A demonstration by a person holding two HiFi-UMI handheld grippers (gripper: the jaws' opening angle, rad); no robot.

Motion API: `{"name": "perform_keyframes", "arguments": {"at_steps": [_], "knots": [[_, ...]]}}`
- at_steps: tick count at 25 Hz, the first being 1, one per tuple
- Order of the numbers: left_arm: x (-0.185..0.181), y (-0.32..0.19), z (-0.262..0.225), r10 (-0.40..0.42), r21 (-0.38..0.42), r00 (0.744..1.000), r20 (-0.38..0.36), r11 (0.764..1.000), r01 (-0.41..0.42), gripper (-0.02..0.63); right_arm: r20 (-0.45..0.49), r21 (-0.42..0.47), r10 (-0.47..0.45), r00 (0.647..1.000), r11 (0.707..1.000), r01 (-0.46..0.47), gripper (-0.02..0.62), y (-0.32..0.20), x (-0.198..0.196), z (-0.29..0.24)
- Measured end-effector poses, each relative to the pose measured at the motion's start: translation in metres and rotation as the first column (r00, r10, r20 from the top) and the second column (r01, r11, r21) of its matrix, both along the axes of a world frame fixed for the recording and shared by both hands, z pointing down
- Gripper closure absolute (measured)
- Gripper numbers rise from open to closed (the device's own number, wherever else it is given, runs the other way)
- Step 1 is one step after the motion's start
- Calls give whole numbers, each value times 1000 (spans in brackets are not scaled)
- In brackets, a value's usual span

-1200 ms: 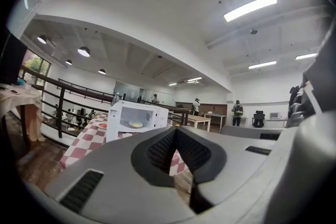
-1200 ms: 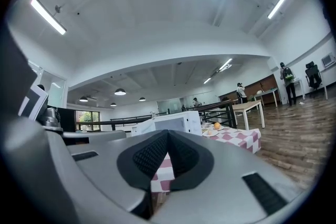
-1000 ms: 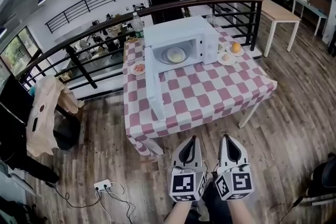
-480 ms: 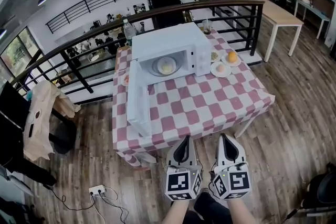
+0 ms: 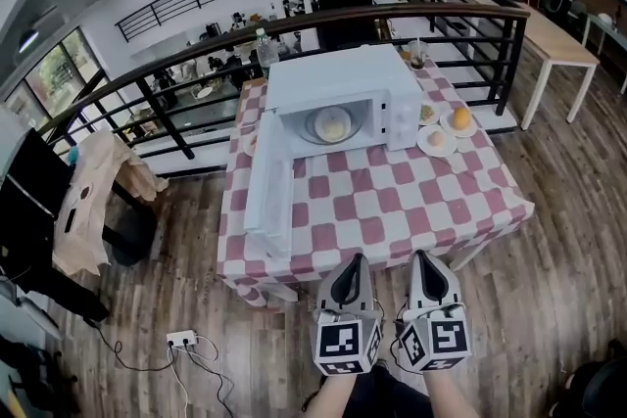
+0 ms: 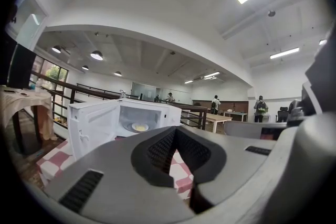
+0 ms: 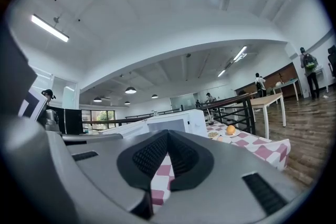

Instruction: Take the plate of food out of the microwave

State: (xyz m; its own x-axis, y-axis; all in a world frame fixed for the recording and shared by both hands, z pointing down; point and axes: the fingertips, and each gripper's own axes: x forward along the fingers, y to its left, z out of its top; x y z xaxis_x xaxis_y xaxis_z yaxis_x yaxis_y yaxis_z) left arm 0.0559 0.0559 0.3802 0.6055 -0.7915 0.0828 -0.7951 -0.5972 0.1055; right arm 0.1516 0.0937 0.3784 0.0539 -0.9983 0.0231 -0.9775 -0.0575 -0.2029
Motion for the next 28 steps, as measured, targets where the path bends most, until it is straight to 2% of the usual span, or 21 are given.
{"name": "perform_keyframes", "arguments": {"at_steps": [12,20,28], "knots": [[-2,-43,12,-43,-28,999,10,999,43,591,19,-27,-52,998,998,53,603,-50,-3,12],[2,-106,29,-64,-62,998,0,996,64,591,12,-48,-66,998,997,66,603,-113,3,25],[17,-172,32,-49,-81,999,0,995,49,591,3,-68,-73,997,995,73,603,-179,9,26]]}}
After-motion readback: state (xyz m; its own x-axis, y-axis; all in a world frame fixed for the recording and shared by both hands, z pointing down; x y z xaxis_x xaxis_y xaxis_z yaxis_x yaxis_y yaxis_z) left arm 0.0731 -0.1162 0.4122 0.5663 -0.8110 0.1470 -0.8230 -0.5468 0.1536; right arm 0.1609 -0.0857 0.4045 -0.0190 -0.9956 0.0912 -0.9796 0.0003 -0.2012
